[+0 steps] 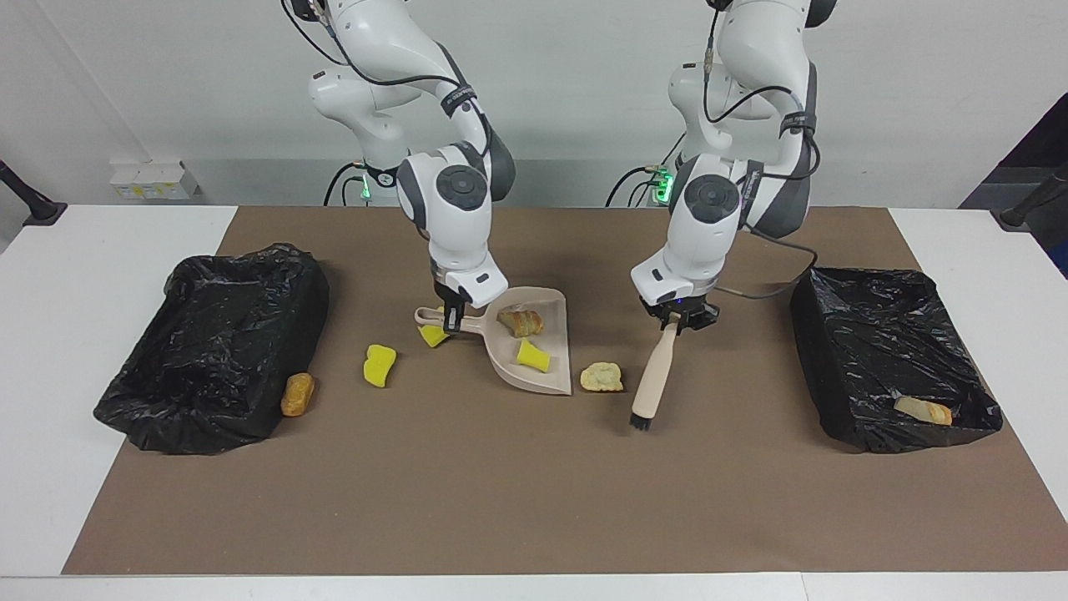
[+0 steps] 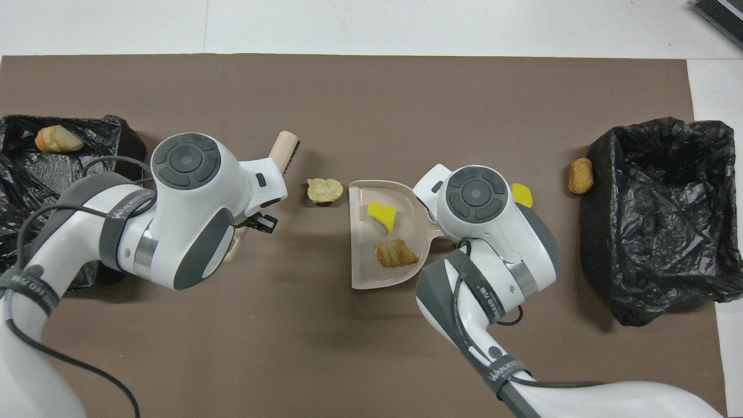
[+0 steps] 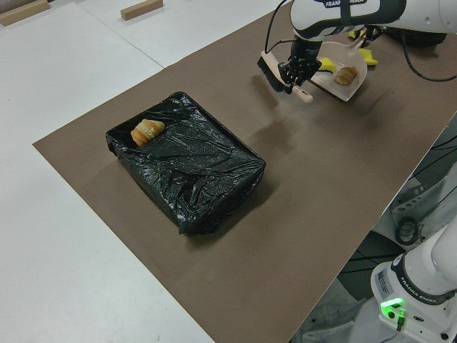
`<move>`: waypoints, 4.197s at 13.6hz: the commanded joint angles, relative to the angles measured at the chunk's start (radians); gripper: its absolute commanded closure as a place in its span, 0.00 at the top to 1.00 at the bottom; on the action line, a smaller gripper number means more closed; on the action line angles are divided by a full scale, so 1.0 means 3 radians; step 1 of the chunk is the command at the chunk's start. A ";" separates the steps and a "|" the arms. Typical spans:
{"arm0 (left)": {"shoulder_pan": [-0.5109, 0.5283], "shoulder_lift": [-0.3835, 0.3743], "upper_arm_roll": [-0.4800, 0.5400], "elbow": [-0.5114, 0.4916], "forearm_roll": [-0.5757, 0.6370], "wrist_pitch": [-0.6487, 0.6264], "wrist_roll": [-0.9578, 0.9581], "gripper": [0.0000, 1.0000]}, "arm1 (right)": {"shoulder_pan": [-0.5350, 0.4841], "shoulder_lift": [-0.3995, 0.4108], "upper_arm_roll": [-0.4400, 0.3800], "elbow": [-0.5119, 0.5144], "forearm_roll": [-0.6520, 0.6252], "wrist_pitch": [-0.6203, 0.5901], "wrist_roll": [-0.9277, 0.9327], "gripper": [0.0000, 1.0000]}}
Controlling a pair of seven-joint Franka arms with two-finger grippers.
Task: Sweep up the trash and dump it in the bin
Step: 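Sweep the trash into the dustpan with the left gripper's brush, then lift the dustpan with the right gripper while the left gripper withdraws, then tip the dustpan over the bin nearest the right gripper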
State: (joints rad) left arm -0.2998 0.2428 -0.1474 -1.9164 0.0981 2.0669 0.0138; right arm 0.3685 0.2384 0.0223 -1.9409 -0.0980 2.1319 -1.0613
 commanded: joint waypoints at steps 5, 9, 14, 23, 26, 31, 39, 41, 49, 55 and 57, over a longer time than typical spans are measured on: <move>-0.0361 -0.0201 0.0001 -0.0387 -0.0373 0.0070 -0.0378 0.00 | -0.0048 -0.0017 0.0018 -0.0060 0.0184 0.0114 -0.0374 0.00; -0.0391 -0.0272 -0.0005 -0.0499 -0.0459 0.0008 -0.0388 0.00 | 0.0055 0.0008 0.0023 -0.0091 -0.0098 0.0119 -0.0369 0.00; -0.0642 -0.0523 -0.0015 -0.0663 -0.1170 -0.0033 -0.0642 0.00 | 0.0162 0.0080 0.0023 -0.0086 -0.0261 0.0149 -0.0343 0.00; -0.0566 -0.1106 0.0031 -0.0592 -0.1212 -0.0599 -0.1002 0.00 | 0.0142 0.0126 0.0023 -0.0050 -0.0246 0.0149 -0.0287 0.00; -0.0575 -0.1269 0.0026 -0.0668 -0.1201 -0.1064 -0.1444 0.00 | 0.0096 0.0126 0.0023 -0.0024 -0.0205 0.0144 -0.0307 0.00; -0.0958 -0.1821 -0.0086 -0.1449 -0.1181 -0.0633 -0.2217 0.00 | -0.0077 0.0126 0.0023 0.0057 0.0213 0.0200 -0.0399 0.00; -0.1608 -0.1460 -0.0204 -0.1834 -0.1176 0.0498 -0.2945 0.00 | -0.0440 0.0034 0.0018 0.0456 0.0470 -0.0136 -0.0762 0.00; -0.1619 -0.1433 -0.0204 -0.1834 -0.1176 0.0596 -0.3021 0.00 | -0.0629 -0.0037 -0.0003 0.0512 0.0465 -0.0254 -0.0859 0.00; -0.1619 -0.1295 -0.0204 -0.1880 -0.1181 0.0760 -0.3047 0.00 | -0.1672 -0.0053 0.0013 0.0778 0.0470 -0.0628 -0.1621 0.00; -0.1441 -0.1234 -0.0189 -0.1850 -0.1166 0.0760 -0.3012 1.00 | -0.2184 -0.0033 -0.0008 0.1141 0.0444 -0.0944 -0.1841 0.00; -0.1272 -0.1178 -0.0189 -0.1794 -0.1079 0.0745 -0.3006 1.00 | -0.2419 -0.0028 -0.0008 0.1162 0.0439 -0.0981 -0.1958 0.00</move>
State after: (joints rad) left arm -0.7258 -0.1228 -0.2049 -2.4623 -0.2437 2.2816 -0.8897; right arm -0.2929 0.2239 0.0100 -1.6186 0.0151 1.8674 -1.5916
